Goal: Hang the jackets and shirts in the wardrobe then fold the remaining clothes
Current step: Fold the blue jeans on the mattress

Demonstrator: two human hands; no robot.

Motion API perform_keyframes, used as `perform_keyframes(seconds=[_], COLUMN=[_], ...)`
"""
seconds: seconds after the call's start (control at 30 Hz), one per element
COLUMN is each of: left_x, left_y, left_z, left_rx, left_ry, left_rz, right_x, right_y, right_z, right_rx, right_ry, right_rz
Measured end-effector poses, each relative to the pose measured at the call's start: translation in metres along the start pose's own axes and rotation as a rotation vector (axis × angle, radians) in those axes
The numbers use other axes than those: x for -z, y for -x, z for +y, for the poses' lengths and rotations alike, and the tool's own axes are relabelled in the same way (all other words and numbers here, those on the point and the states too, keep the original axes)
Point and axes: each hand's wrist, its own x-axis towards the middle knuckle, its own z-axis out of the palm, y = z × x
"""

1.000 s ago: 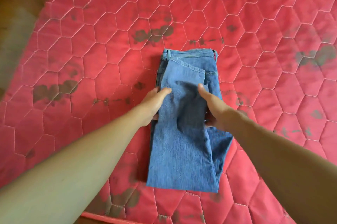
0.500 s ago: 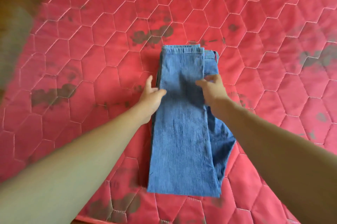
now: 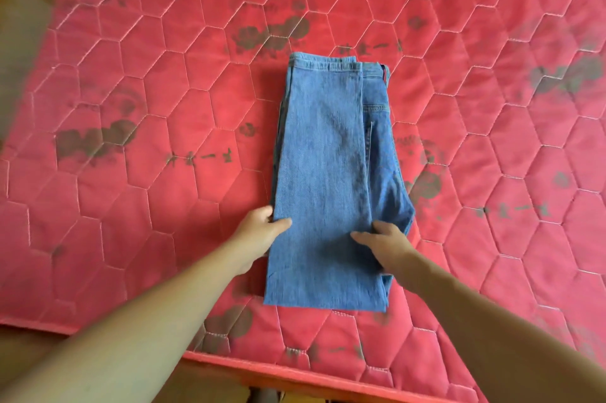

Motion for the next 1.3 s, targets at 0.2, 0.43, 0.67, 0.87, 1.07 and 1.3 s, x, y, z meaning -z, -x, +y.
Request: perform_keyframes(seconds=[0.2,0.43,0.67,0.87,1.07,1.3], left_x=[0.004,-0.003,-0.026,-0.034,0.004,0.032], left_y=[0.020,0.045,0.067,0.081,0.077,0.047], left_z=[-0.032,-0.073,-0.096,-0.086,-0.051,-0.001], left_rx=[0.143,0.134,-0.196,-0.209,-0.313,-0.401], left_ry=[-0.102,-0.080,-0.466,-0.142,-0.097,0.083], left_rz=[-0.046,-0.094,0.323,0.225,-0.125,-0.116], right_x=[-0.009,-0.022,-0.034,-0.023,0.012,0.054], right_y=[0.027,0.049,0.075,0.083,0.092,0.070], right_z=[0.039,0.076,0.110,0.094,0.051,-0.035], right_rx=[0.022,0.035,0.081,0.181,0.324,0.153], right_ry=[0.188,0.283,0.588,0.236,0.245,-0.449], right_rz=[0.050,0.117,0.411,0.205,-0.096,-0.339])
